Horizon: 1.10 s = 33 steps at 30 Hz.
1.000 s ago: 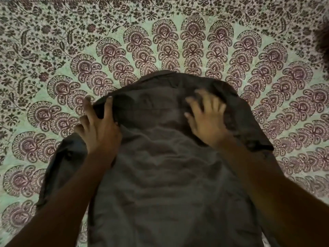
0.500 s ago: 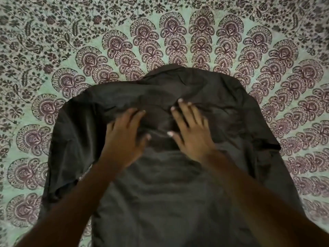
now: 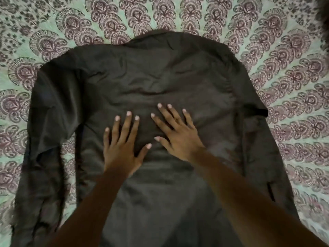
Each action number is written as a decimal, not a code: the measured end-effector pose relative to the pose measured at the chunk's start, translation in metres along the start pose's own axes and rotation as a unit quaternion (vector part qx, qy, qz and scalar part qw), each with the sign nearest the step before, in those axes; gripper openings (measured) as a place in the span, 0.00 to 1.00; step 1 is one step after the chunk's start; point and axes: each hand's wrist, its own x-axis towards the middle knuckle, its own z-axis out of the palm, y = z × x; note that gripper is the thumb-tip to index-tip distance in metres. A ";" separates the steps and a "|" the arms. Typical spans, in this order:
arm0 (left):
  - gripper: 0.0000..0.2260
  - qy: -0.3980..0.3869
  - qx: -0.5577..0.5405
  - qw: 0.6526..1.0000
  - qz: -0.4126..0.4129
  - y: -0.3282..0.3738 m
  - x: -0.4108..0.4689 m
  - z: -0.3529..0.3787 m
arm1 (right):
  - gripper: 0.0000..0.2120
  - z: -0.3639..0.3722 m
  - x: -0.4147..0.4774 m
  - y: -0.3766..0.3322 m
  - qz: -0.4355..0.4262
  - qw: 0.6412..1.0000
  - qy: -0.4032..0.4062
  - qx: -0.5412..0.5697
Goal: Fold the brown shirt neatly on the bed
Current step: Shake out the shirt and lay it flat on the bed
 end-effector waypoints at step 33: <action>0.45 -0.024 -0.080 0.975 -0.204 -0.019 -0.326 0.063 | 0.36 0.038 -0.290 -0.072 0.340 0.940 0.012 0.001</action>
